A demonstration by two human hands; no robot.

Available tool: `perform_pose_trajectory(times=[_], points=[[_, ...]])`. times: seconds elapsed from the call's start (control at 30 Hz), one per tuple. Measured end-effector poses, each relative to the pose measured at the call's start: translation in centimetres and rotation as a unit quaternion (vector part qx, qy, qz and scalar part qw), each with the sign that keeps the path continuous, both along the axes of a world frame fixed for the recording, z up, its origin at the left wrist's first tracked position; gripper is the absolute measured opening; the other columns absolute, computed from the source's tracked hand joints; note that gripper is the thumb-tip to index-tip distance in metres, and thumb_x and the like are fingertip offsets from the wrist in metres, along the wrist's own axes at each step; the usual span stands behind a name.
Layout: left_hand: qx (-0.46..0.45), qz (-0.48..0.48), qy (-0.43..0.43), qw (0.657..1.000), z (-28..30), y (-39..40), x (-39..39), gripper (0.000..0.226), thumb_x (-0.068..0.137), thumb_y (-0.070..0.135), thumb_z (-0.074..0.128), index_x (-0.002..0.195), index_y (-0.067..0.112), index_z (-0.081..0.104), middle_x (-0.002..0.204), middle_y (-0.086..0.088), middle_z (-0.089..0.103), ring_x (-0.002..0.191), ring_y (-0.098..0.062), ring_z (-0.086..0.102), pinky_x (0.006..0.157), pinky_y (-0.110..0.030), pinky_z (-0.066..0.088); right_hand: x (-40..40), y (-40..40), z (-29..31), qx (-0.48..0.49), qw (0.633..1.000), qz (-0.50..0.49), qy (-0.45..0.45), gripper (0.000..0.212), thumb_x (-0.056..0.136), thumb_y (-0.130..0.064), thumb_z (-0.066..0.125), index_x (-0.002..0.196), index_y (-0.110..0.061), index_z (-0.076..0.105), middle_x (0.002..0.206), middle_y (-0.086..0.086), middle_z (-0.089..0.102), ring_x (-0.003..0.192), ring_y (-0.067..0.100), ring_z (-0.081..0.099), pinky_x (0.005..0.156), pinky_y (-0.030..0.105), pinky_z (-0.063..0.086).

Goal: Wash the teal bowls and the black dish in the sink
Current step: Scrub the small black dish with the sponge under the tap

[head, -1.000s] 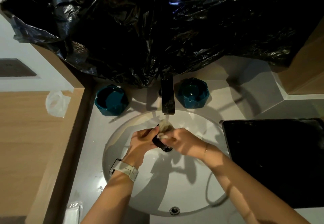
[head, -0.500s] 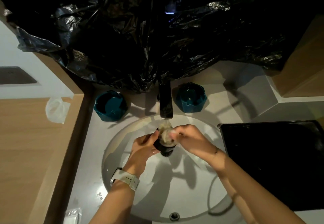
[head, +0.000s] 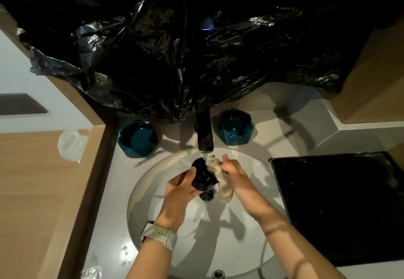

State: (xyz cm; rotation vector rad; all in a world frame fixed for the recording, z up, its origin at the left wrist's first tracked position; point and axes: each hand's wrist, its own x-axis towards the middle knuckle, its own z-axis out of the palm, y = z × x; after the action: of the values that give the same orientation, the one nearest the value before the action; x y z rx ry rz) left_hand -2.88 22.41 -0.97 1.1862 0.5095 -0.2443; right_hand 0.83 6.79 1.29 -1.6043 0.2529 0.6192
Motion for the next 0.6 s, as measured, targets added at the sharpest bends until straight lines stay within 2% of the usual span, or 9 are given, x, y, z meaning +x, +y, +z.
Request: perform_pose_trajectory(times=[0.1,0.17,0.23,0.27,0.33,0.4,0.5,0.53,0.6], points=[[0.013,0.012,-0.011,1.0,0.2,-0.4,-0.2,0.029,0.101,0.023,0.052,0.112,0.003,0.07,0.105,-0.014,0.076,0.1,-0.027,0.072,0.081,-0.028,0.059,-0.4,1.5,-1.5,-0.061,0.992,-0.022,-0.107,0.029,0.099,-0.032,0.048,0.087,-0.011,0.064,0.104,0.008,0.047,0.094,0.011,0.054,0.083,0.017,0.04],[0.017,0.02,-0.012,1.0,0.3,-0.6,-0.2,0.027,0.101,0.021,0.053,0.11,0.002,0.07,0.101,-0.015,0.076,0.095,-0.029,0.074,0.072,-0.025,0.059,0.0,2.3,-2.1,-0.047,0.988,-0.08,-0.121,0.005,0.094,-0.022,0.06,0.095,-0.018,0.059,0.101,0.006,0.048,0.088,0.015,0.056,0.081,0.018,0.046],[0.031,0.038,-0.018,0.999,0.3,-0.6,0.0,0.024,0.1,0.019,0.055,0.107,0.002,0.071,0.098,-0.016,0.076,0.092,-0.03,0.074,0.071,-0.025,0.059,0.6,2.7,-2.8,-0.025,0.987,-0.133,-0.084,0.035,0.087,-0.025,0.068,0.111,-0.022,0.042,0.097,0.001,0.047,0.083,0.015,0.057,0.077,0.027,0.048],[0.04,0.048,-0.02,0.998,0.3,-0.6,0.2,0.023,0.099,0.018,0.055,0.105,0.003,0.072,0.098,-0.016,0.076,0.093,-0.031,0.074,0.074,-0.027,0.06,0.9,2.7,-3.1,-0.03,0.988,-0.142,-0.049,0.043,0.087,-0.032,0.068,0.117,-0.024,0.037,0.097,-0.002,0.048,0.084,0.015,0.057,0.078,0.029,0.046],[0.066,0.066,-0.02,0.995,0.1,-0.4,0.6,0.021,0.098,0.018,0.058,0.099,0.004,0.074,0.096,-0.017,0.076,0.096,-0.036,0.072,0.085,-0.038,0.059,0.6,2.9,-3.3,-0.055,0.996,-0.076,-0.001,0.039,0.092,-0.048,0.055,0.118,-0.02,0.047,0.098,-0.003,0.061,0.087,0.016,0.062,0.077,0.025,0.045],[0.087,0.075,-0.009,0.993,-0.5,-0.4,0.9,0.021,0.097,0.018,0.061,0.095,0.004,0.076,0.094,-0.018,0.076,0.096,-0.039,0.071,0.094,-0.049,0.055,-0.2,3.1,-4.3,-0.066,0.998,-0.008,-0.003,0.048,0.094,-0.057,0.04,0.105,-0.017,0.064,0.093,0.0,0.072,0.086,0.016,0.068,0.073,0.024,0.05],[0.096,0.034,0.009,0.995,-1.0,-0.5,0.7,0.022,0.097,0.021,0.061,0.096,0.006,0.077,0.093,-0.016,0.077,0.094,-0.037,0.072,0.094,-0.05,0.054,-0.2,3.0,-5.3,-0.06,0.998,-0.006,0.0,0.056,0.095,-0.06,0.034,0.102,-0.016,0.068,0.089,0.005,0.074,0.079,0.017,0.07,0.066,0.023,0.052],[0.1,0.011,0.009,0.995,-1.1,-0.6,0.5,0.021,0.097,0.022,0.06,0.097,0.008,0.077,0.093,-0.016,0.077,0.093,-0.035,0.073,0.093,-0.049,0.056,0.3,2.8,-5.6,-0.06,0.998,-0.012,0.003,0.056,0.095,-0.06,0.035,0.104,-0.015,0.066,0.093,0.006,0.073,0.083,0.017,0.07,0.068,0.022,0.052],[0.099,-0.013,-0.002,0.995,-0.8,-0.4,0.3,0.02,0.097,0.021,0.06,0.097,0.01,0.076,0.093,-0.015,0.077,0.09,-0.032,0.074,0.087,-0.043,0.059,1.4,2.3,-5.6,-0.064,0.998,-0.008,0.004,0.055,0.094,-0.06,0.039,0.111,-0.013,0.063,0.104,0.007,0.07,0.098,0.02,0.067,0.082,0.027,0.053]])
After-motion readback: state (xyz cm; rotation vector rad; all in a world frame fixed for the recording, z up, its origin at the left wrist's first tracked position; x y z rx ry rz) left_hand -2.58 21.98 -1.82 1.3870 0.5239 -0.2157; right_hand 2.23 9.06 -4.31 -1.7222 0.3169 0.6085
